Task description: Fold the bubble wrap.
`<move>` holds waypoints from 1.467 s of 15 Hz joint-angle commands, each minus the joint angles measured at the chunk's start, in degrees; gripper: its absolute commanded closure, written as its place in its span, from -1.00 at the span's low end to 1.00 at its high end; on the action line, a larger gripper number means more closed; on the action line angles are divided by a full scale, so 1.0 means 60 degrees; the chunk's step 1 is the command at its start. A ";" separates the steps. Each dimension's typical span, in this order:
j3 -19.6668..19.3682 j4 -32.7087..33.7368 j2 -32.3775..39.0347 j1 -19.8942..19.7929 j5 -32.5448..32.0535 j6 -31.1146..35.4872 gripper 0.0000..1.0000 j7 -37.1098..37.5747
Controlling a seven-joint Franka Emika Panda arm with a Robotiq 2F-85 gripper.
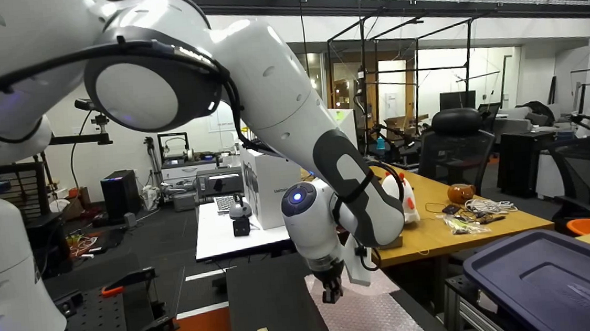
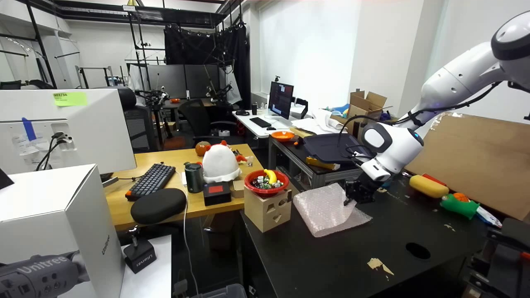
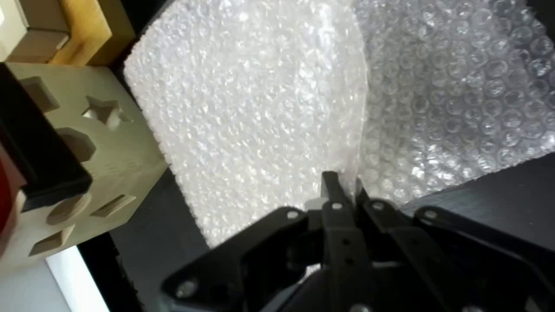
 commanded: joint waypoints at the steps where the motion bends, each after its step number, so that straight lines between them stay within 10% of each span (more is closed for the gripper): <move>1: -0.0948 0.0100 -0.0442 0.0749 0.0018 0.0133 0.98 0.0834; 3: -0.1563 0.0334 -0.0501 0.1297 0.0018 0.0296 0.98 0.1176; 4: -0.2000 0.0470 -0.0564 0.1750 0.0016 0.0424 0.41 0.1389; 14: -0.7806 -0.0636 -0.1267 0.8267 0.0004 0.0679 -0.93 0.5366; 22: -0.7974 0.0185 -0.1571 1.0187 -0.2003 0.0663 -1.00 0.4371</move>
